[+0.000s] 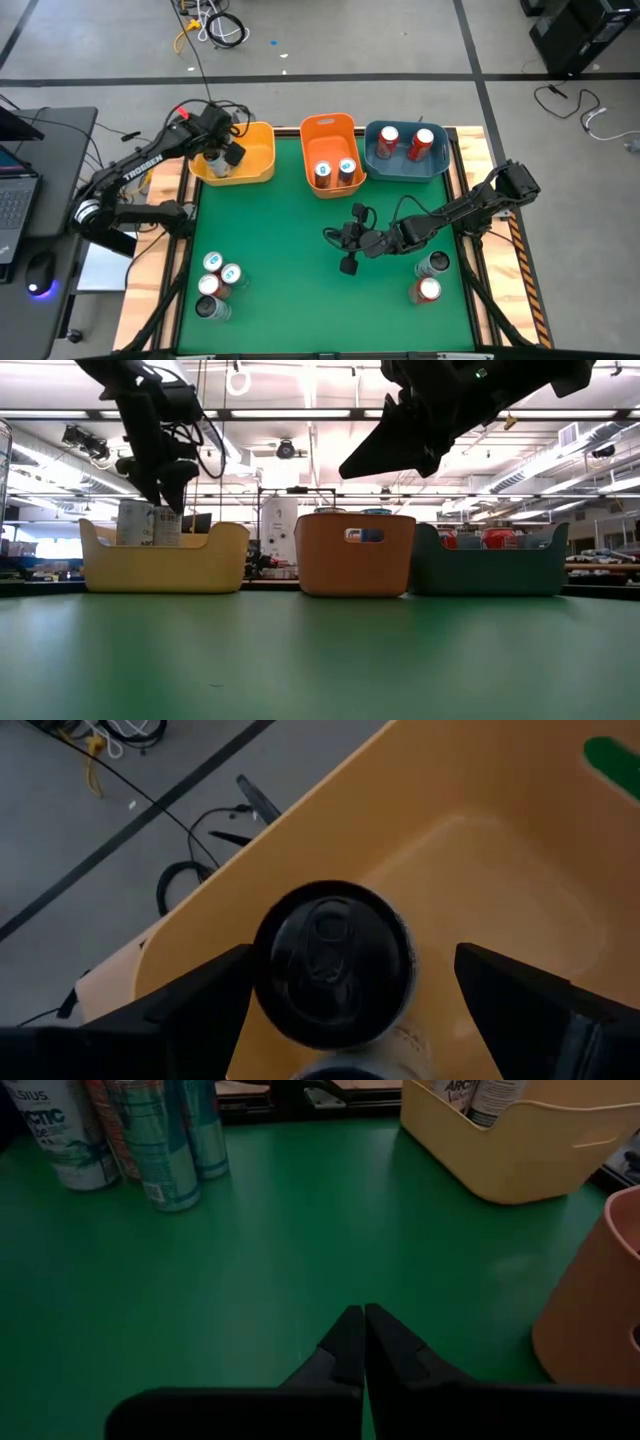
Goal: Sort soda cans
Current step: Adjust the white blue soda can in the yellow bin
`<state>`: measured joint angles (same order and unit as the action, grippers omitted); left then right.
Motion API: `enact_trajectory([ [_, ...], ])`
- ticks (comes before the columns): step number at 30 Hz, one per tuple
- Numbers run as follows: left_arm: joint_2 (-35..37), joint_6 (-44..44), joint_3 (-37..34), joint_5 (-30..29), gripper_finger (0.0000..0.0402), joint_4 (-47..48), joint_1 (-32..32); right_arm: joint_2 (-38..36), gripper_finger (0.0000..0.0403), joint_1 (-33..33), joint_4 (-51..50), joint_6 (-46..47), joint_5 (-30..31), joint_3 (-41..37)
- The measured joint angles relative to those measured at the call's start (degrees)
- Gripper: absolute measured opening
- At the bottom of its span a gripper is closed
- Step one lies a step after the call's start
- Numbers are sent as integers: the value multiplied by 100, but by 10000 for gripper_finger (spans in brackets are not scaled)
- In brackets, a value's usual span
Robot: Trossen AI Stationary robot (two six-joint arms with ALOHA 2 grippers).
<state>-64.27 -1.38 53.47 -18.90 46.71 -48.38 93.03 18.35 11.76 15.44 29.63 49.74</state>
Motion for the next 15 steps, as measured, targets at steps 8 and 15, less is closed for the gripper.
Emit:
enact_trajectory([
  [8,-153,124,0,-148,349,-91,-81,0,0,0,1,-4,-42,0],
  [15,-175,144,-13,-137,349,-102,-81,0,0,0,1,2,-71,0],
])
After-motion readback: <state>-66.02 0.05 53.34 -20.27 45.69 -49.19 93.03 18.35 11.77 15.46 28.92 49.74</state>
